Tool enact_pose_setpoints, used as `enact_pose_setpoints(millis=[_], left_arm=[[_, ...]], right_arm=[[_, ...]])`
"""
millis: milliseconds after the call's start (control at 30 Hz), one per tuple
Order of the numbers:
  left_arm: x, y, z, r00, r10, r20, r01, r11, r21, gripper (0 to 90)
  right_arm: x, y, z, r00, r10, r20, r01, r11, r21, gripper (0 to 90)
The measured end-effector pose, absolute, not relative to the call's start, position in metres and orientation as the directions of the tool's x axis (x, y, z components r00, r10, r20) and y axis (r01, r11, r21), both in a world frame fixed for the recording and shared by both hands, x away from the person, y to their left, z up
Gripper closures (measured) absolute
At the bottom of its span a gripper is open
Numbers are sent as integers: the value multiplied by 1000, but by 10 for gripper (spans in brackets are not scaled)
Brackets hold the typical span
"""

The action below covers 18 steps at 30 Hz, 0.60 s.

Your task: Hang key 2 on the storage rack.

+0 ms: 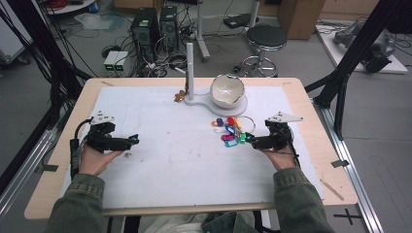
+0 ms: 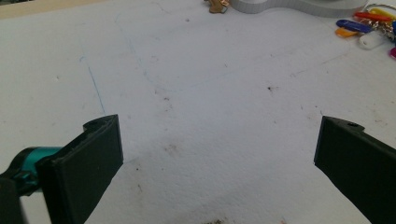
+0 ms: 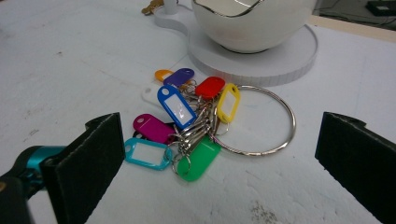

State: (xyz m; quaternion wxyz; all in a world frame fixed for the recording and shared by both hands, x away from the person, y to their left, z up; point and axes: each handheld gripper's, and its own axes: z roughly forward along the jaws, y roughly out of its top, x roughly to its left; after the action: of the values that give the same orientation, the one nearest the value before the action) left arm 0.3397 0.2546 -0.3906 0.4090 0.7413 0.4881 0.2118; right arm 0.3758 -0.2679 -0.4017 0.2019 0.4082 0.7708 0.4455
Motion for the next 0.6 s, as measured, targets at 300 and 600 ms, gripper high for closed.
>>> enact_pose_setpoints(millis=[300, 600], left_arm=[[330, 257, -396, 421, 904, -78, 554, -188, 811, 16], [317, 266, -405, 395, 915, -88, 549, -158, 821, 16]], right_arm=[[393, -259, -400, -613, 789, 50, 480, 321, 817, 7], [407, -249, -411, -635, 771, 41, 519, 387, 762, 7]])
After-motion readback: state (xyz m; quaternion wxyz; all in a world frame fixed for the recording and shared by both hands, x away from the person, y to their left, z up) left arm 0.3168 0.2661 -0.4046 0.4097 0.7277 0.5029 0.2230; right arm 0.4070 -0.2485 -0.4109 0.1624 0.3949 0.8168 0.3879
